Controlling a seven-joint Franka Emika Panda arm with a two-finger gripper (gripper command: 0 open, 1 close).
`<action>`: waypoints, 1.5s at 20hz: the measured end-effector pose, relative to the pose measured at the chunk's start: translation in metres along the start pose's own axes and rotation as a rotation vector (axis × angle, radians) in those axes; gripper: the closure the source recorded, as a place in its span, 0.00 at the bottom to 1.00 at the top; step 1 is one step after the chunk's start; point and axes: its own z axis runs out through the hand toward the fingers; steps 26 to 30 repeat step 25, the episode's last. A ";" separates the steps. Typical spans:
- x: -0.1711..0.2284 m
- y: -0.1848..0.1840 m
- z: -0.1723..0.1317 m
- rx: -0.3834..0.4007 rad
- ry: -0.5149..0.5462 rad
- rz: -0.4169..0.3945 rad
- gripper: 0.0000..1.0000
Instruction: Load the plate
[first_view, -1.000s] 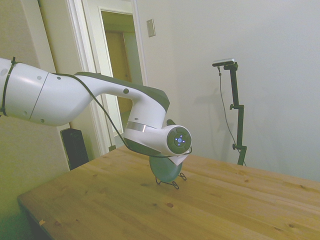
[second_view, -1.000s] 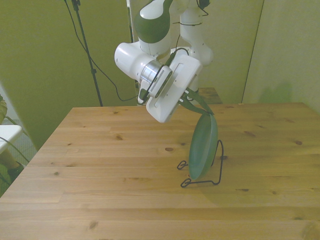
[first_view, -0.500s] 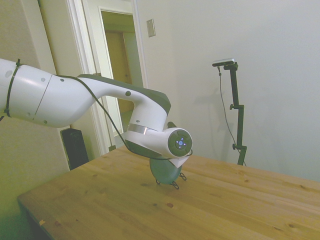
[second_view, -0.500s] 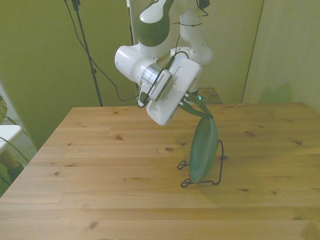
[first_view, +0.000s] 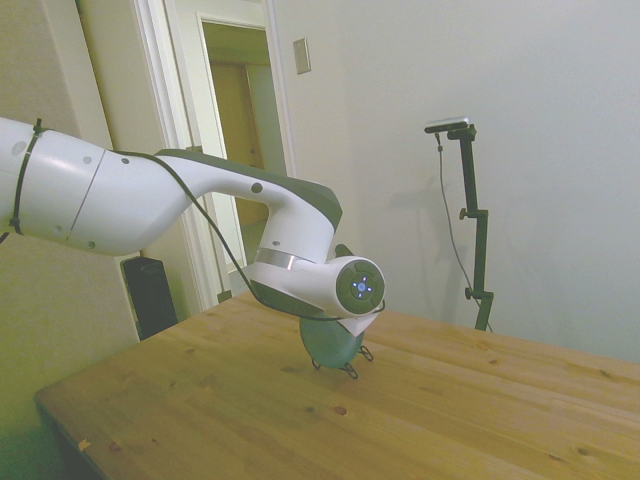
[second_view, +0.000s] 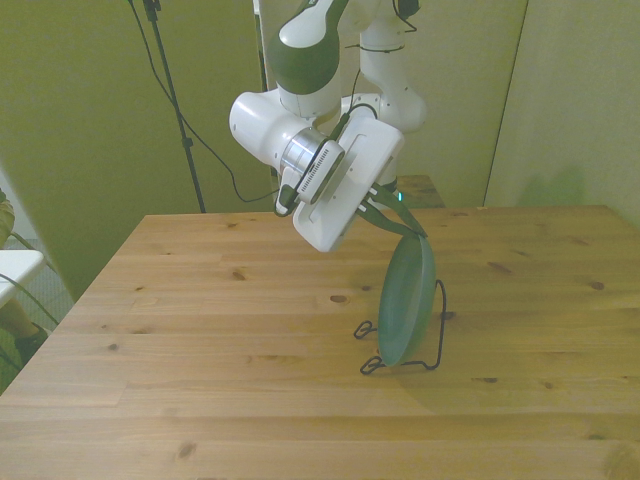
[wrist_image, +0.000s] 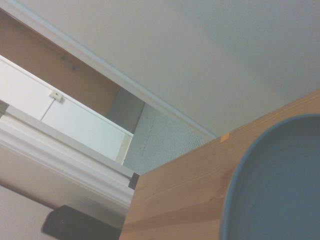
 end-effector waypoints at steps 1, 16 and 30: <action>0.000 0.001 0.000 -0.001 0.000 0.001 0.00; 0.001 -0.012 -0.005 0.010 0.008 -0.021 0.00; -0.040 -0.117 -0.019 -0.149 0.018 -0.230 0.00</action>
